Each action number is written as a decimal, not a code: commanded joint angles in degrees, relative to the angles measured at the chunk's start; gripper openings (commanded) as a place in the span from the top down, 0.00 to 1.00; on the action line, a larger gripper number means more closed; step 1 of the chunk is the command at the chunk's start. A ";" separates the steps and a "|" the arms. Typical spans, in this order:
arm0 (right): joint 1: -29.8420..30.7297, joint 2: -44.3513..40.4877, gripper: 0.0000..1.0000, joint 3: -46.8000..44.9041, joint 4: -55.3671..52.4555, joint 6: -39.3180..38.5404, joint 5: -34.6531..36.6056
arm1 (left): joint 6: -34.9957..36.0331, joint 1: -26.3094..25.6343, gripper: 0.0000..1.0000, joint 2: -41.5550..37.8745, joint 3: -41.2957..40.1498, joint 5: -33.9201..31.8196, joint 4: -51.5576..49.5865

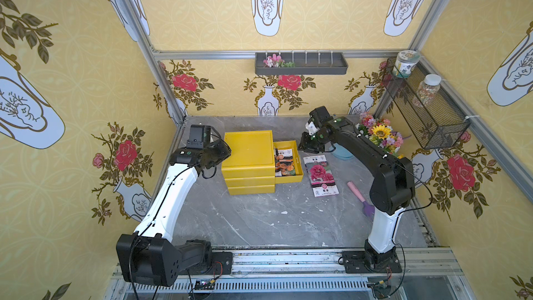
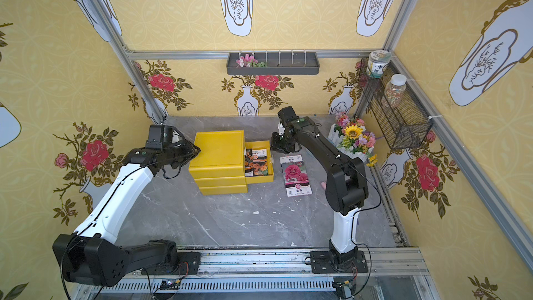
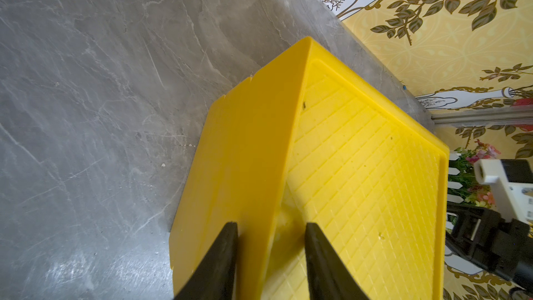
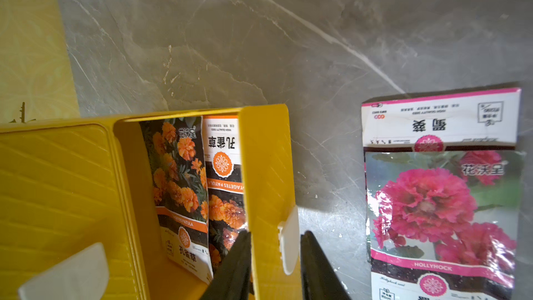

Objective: Take the seed bags out of the drawer
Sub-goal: Open the drawer in the storage box, then pick up the seed packet from the drawer.

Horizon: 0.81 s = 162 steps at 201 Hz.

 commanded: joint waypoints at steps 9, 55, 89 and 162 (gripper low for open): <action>0.42 -0.20 0.60 3.37 -3.02 -0.91 2.73 | 0.29 -0.05 0.57 0.55 -0.49 0.55 -3.91; 3.96 0.13 0.57 5.90 -3.06 0.82 1.36 | 0.29 0.00 0.57 0.31 -0.23 0.63 -3.78; 8.16 1.61 0.56 5.77 -1.29 3.29 0.80 | 0.46 0.00 0.57 0.30 -0.34 0.80 -3.87; 12.22 6.06 0.56 2.57 3.39 7.08 -1.27 | 0.55 0.04 0.57 -0.16 -0.64 0.99 -3.87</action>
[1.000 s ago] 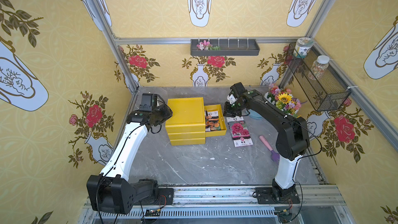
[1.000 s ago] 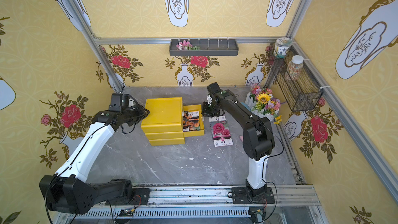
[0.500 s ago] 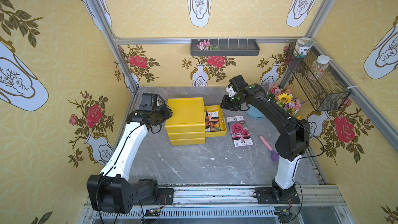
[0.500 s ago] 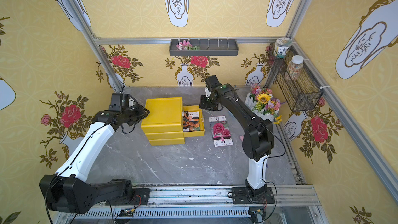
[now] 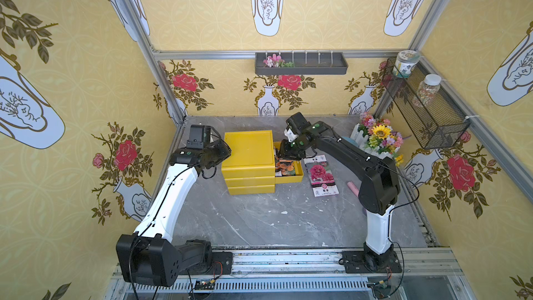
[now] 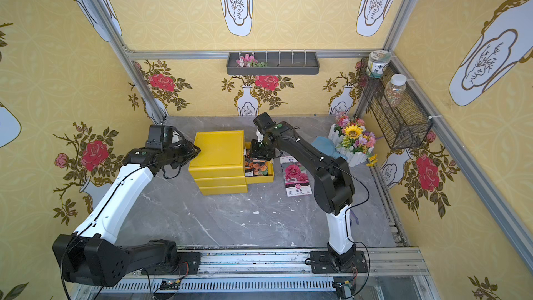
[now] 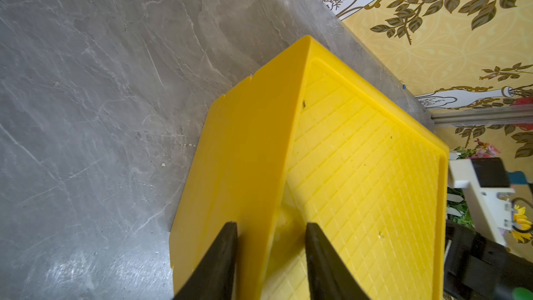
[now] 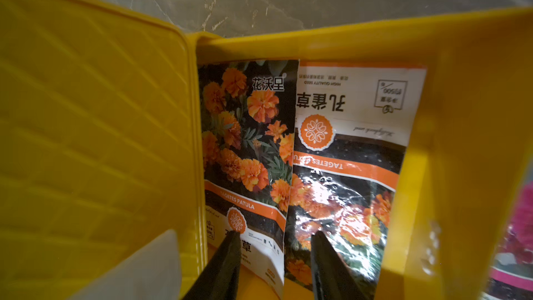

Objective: Take the seed bags out of the drawer
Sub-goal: Pick up the seed packet from the drawer.

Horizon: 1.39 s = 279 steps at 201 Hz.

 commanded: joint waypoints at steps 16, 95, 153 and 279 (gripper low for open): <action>1.17 1.98 0.57 -0.86 3.64 2.43 -1.38 | 0.60 0.00 0.57 -0.03 -0.78 0.87 -3.87; 1.71 4.30 0.65 -2.06 5.93 3.89 -2.26 | 0.62 0.00 0.57 -0.53 -1.23 0.85 -3.96; 1.70 4.31 0.64 -2.48 5.94 4.04 -1.83 | 0.68 0.00 0.57 -0.61 -1.16 0.80 -4.21; 0.97 4.32 0.79 -4.82 10.40 7.00 -5.50 | 0.42 0.00 0.57 -0.77 -0.91 0.65 -4.58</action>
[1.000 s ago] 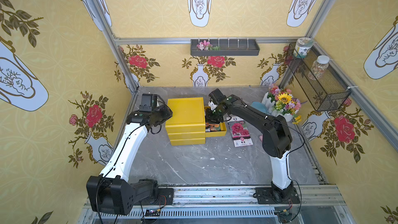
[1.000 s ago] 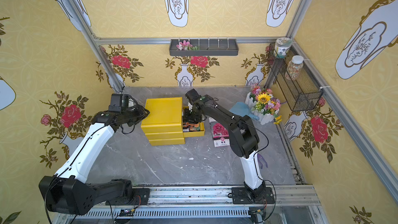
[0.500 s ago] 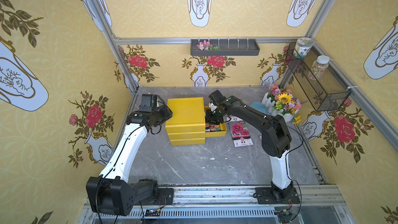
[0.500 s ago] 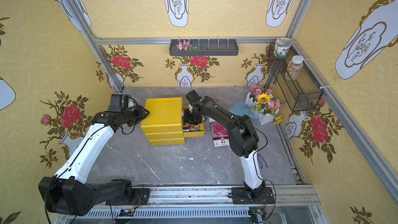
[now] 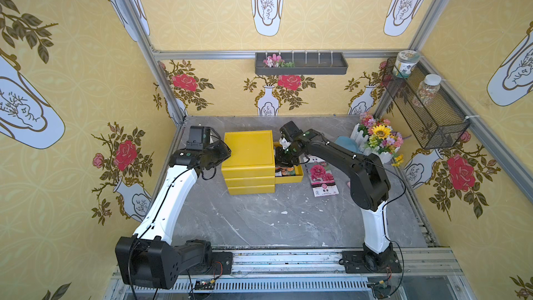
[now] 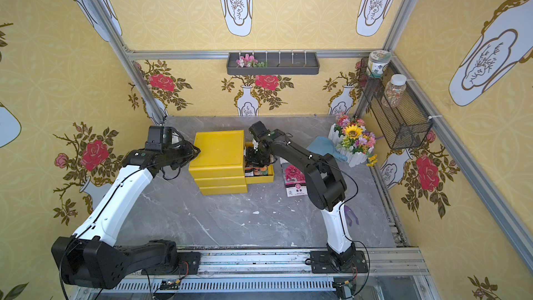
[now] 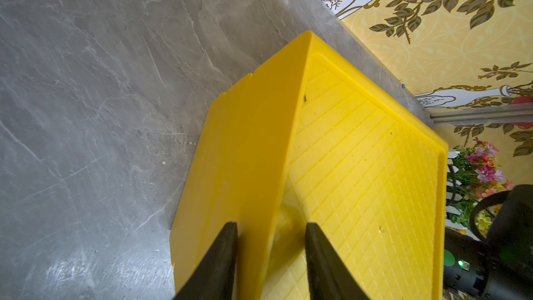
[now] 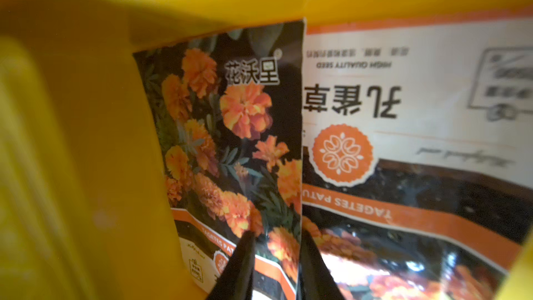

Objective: Take the seed bags out of the drawer
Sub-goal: Pick up the seed packet from the drawer.

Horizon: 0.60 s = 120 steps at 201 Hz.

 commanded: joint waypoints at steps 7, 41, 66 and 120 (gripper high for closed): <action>-0.51 -0.04 0.82 -1.00 3.69 2.11 -2.20 | 0.42 0.00 0.57 0.02 -0.19 0.42 -4.61; -1.50 -1.65 0.97 -1.01 2.76 1.41 -1.33 | 0.51 0.00 0.57 -0.01 -0.09 0.30 -4.84; -2.39 -3.74 1.00 -0.94 0.95 -0.29 0.15 | 0.51 0.00 0.57 0.19 0.15 0.37 -4.67; -3.87 -6.96 1.00 1.03 -6.55 -6.20 6.15 | 0.42 0.00 0.57 0.26 0.17 0.32 -4.41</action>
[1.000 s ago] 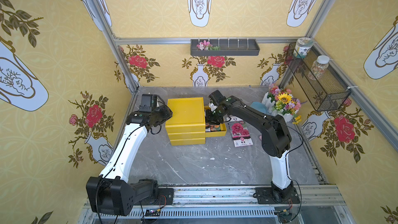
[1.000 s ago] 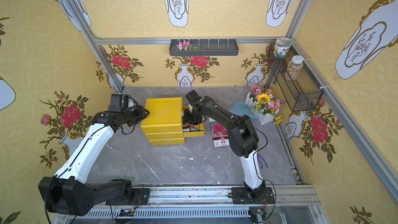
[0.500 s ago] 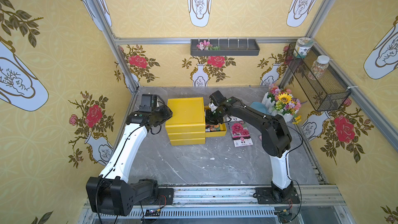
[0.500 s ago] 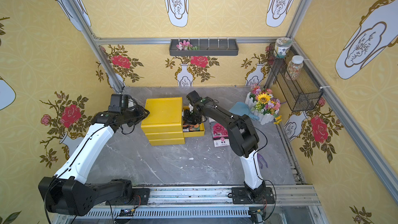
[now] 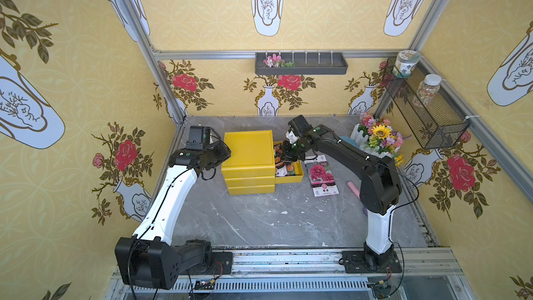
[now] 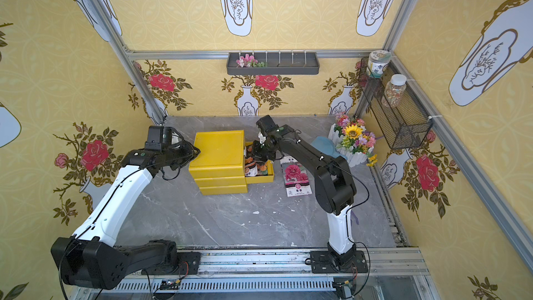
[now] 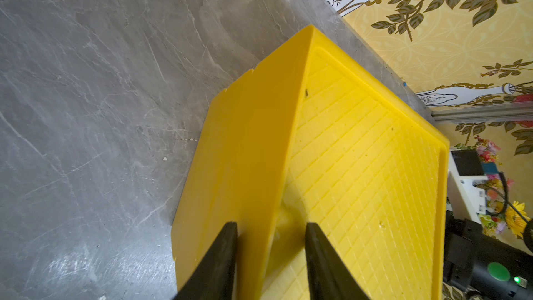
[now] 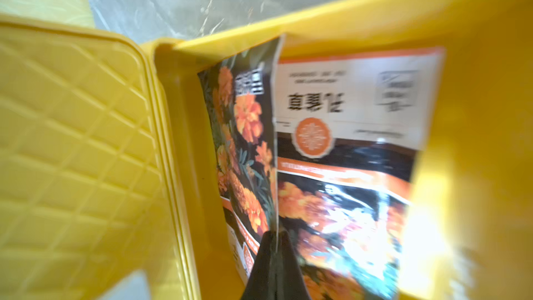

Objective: Take the seed bags out of the drawer
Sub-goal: Pick up the seed packet from the drawer, then place the seed packet at the center of the board.

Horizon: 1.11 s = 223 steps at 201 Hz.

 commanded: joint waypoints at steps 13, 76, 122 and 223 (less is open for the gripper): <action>-1.02 -2.11 1.00 1.50 -4.76 -5.18 5.79 | 0.34 0.00 0.57 0.31 -0.16 0.35 -3.40; -4.58 -8.35 1.00 3.72 -9.37 -9.22 7.08 | 0.19 0.00 0.57 0.28 -0.16 0.63 -3.20; -9.75 -14.15 1.00 3.33 -11.28 -11.05 6.69 | 0.21 0.00 0.57 0.34 0.38 0.80 -3.40; -24.28 -20.13 1.00 -9.32 -12.68 -18.21 4.88 | -0.17 0.00 0.57 -0.43 0.19 1.42 -3.65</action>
